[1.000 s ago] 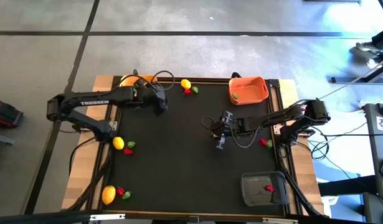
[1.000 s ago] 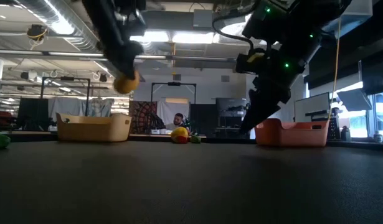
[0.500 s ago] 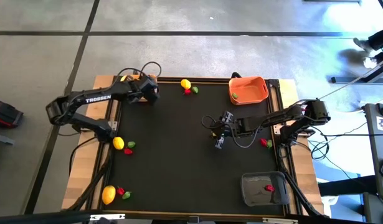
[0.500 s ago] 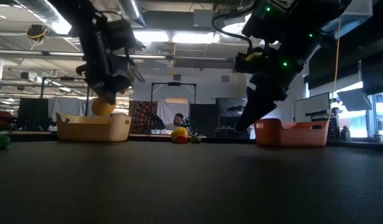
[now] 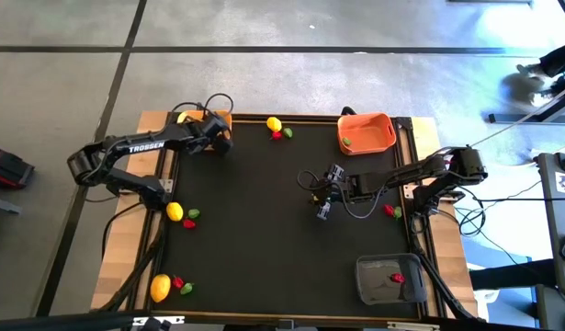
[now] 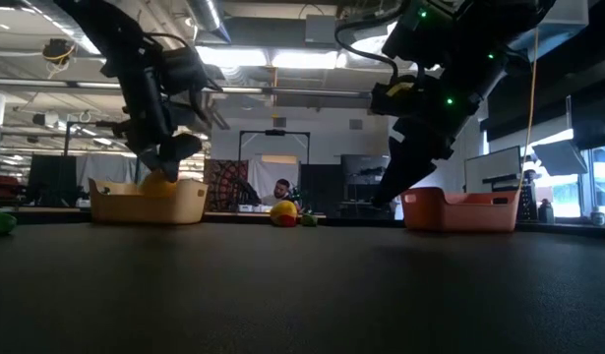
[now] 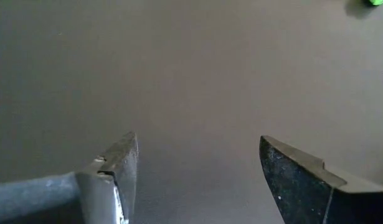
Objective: Sort produce into baskets
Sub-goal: Put the lemon into the yellow bin, then put the green chili pepper into the orange bin
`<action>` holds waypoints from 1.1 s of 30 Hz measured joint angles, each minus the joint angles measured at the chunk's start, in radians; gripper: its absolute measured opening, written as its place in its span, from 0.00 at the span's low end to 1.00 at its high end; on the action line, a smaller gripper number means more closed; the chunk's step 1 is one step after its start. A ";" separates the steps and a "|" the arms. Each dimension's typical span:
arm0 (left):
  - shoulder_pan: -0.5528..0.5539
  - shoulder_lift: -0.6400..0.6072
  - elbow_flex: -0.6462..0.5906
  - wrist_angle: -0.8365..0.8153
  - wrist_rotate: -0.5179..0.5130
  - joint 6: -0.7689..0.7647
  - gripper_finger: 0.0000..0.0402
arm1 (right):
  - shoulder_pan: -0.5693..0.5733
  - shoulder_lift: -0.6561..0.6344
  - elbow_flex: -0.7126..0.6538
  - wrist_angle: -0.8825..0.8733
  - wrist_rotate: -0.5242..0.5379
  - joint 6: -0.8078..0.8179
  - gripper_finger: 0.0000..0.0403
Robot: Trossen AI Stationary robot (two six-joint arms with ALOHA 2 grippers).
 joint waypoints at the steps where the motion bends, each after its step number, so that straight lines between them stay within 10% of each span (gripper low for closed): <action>1: 0.004 0.000 0.000 0.000 0.003 0.003 0.61 | 0.000 0.000 0.000 0.000 0.002 0.000 0.66; 14: -0.029 -0.021 0.084 -0.092 0.015 0.071 0.69 | 0.000 0.000 0.000 0.000 0.002 0.000 0.66; 33: -0.397 -0.140 0.195 -0.282 0.393 -0.006 0.69 | 0.000 0.000 0.000 0.041 0.002 -0.003 0.66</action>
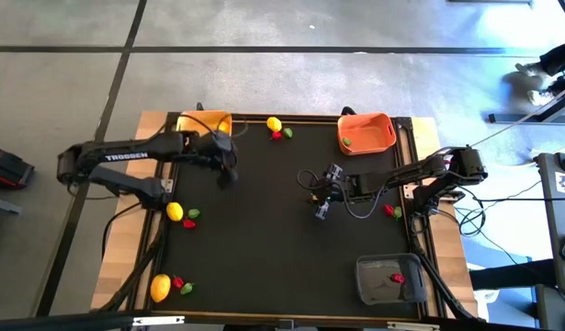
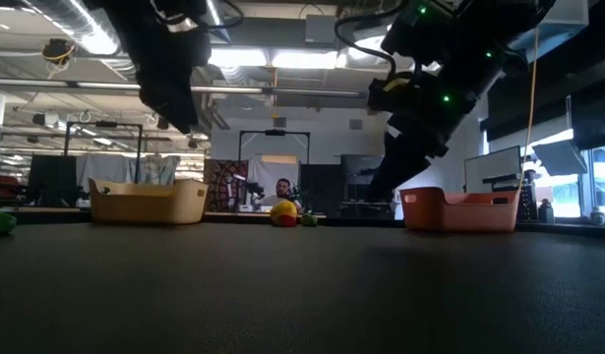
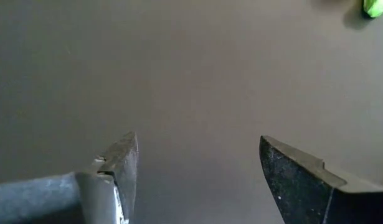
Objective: Sort produce into baskets
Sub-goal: Put the green chili pepper into the orange bin
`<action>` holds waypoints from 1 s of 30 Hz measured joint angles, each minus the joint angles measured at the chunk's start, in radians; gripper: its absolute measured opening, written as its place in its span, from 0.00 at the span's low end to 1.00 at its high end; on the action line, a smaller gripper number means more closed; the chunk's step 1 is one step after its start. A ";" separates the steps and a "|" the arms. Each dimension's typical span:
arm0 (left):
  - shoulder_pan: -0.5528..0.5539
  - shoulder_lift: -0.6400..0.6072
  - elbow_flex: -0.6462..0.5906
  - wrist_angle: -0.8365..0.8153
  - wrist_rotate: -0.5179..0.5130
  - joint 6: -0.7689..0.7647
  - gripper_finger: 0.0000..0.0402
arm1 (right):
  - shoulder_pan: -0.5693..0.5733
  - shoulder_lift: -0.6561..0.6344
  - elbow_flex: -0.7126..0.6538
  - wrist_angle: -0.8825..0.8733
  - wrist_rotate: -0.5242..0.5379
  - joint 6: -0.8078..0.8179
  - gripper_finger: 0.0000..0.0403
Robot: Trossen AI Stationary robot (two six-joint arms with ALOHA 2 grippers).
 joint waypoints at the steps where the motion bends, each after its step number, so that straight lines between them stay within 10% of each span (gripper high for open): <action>1: -0.022 0.001 0.000 -0.002 0.021 0.013 0.69 | 0.000 0.000 0.000 0.006 0.000 0.000 0.66; 30: -0.493 0.002 -0.137 -0.273 0.079 -0.609 0.69 | 0.000 0.000 0.000 0.011 0.000 -0.001 0.66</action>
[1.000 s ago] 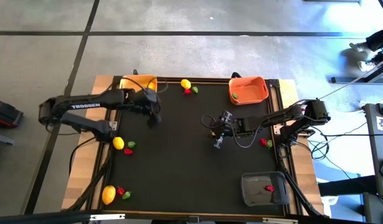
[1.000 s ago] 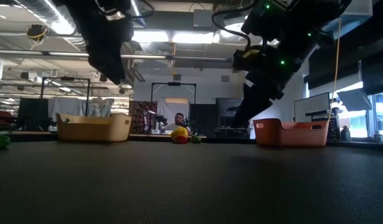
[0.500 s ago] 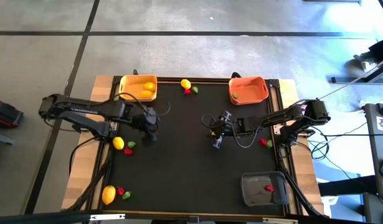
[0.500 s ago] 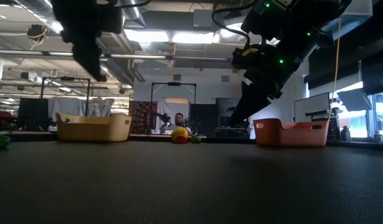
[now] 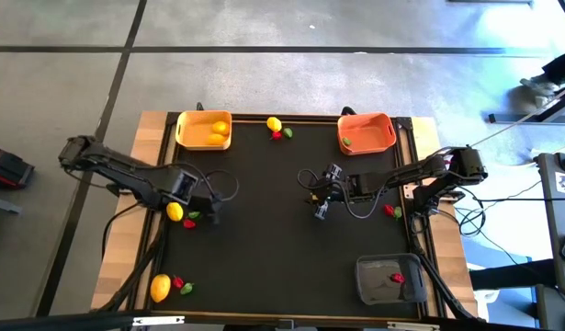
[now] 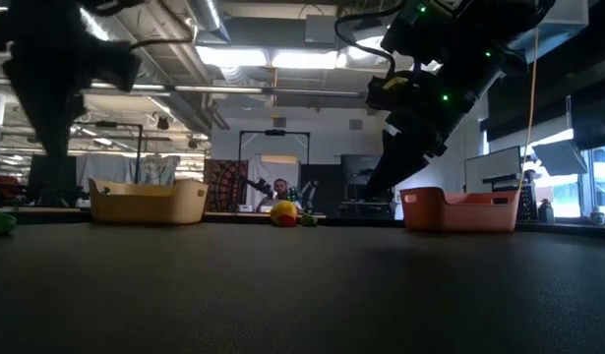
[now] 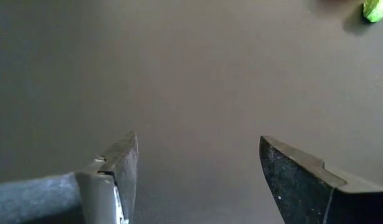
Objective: Sort produce into baskets
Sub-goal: Put the green chili pepper into the orange bin
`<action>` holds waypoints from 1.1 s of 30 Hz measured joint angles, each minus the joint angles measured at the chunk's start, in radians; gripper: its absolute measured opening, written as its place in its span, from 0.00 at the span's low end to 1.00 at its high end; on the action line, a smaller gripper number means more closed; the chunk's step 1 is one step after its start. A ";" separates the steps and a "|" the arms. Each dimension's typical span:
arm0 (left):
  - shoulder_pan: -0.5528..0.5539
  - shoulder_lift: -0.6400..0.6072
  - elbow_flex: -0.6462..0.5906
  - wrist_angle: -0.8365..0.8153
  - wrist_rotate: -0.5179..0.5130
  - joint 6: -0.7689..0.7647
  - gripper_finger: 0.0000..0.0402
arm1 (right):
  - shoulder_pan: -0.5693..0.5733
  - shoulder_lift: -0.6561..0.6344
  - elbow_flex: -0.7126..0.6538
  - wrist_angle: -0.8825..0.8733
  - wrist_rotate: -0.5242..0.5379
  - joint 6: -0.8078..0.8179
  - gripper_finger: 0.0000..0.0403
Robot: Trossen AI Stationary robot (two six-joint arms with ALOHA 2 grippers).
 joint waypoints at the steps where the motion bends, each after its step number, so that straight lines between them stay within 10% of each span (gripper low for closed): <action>1: -0.005 0.000 -0.012 -0.001 0.000 -0.014 0.69 | 0.000 0.000 0.000 -0.001 0.000 0.000 0.66; 22: -0.007 0.208 -0.140 -0.007 0.062 -0.009 0.68 | 0.000 0.000 0.000 -0.001 0.000 -0.021 0.66; 33: -0.005 0.281 -0.140 0.029 0.061 0.105 0.47 | 0.000 0.000 0.000 -0.001 0.000 -0.023 0.66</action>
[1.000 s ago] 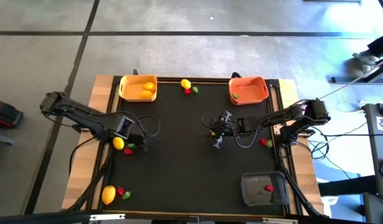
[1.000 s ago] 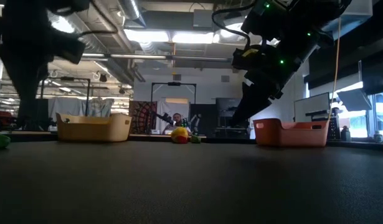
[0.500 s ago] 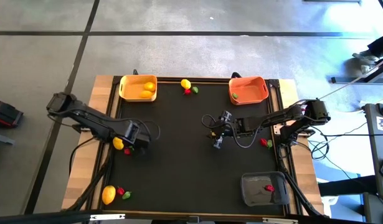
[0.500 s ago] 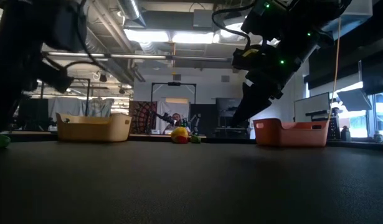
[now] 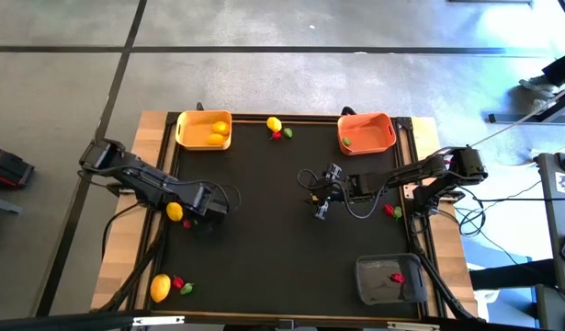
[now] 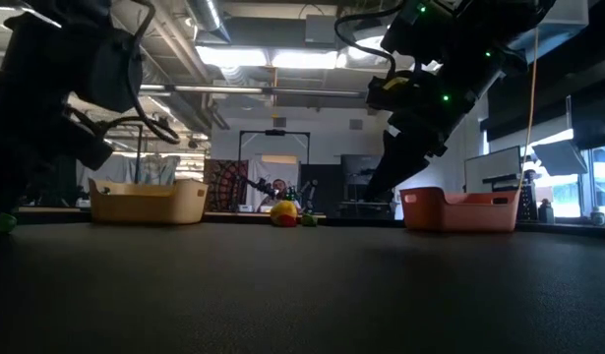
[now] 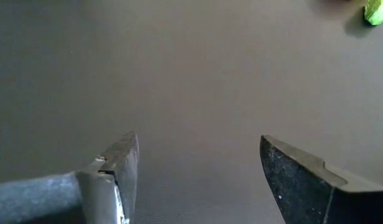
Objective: Sort produce into baskets
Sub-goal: Put the green chili pepper into the orange bin
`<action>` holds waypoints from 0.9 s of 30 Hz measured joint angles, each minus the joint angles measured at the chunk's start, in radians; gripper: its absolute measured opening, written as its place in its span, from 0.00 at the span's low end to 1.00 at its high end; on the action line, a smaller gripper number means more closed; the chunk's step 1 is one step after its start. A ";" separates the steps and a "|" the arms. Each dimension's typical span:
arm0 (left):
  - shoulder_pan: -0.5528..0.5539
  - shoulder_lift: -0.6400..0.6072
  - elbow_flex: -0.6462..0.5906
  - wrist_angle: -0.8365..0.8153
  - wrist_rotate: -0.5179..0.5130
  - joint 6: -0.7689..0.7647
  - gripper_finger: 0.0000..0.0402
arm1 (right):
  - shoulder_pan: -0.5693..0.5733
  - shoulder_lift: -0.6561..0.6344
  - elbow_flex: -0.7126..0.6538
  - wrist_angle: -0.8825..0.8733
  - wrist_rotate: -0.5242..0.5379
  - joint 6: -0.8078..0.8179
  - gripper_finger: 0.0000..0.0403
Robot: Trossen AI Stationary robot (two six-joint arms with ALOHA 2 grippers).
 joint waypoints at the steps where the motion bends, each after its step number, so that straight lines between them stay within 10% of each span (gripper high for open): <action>1: 0.001 0.000 0.000 0.012 -0.003 0.014 0.44 | 0.000 0.000 0.000 0.000 0.000 -0.001 0.66; 13: 0.000 -0.011 0.001 0.025 -0.029 0.083 0.20 | 0.000 0.000 0.000 0.000 -0.053 0.006 0.66; 27: 0.000 -0.105 0.111 0.031 -0.077 0.158 0.19 | 0.008 -0.042 0.000 -0.035 -0.078 -0.014 0.66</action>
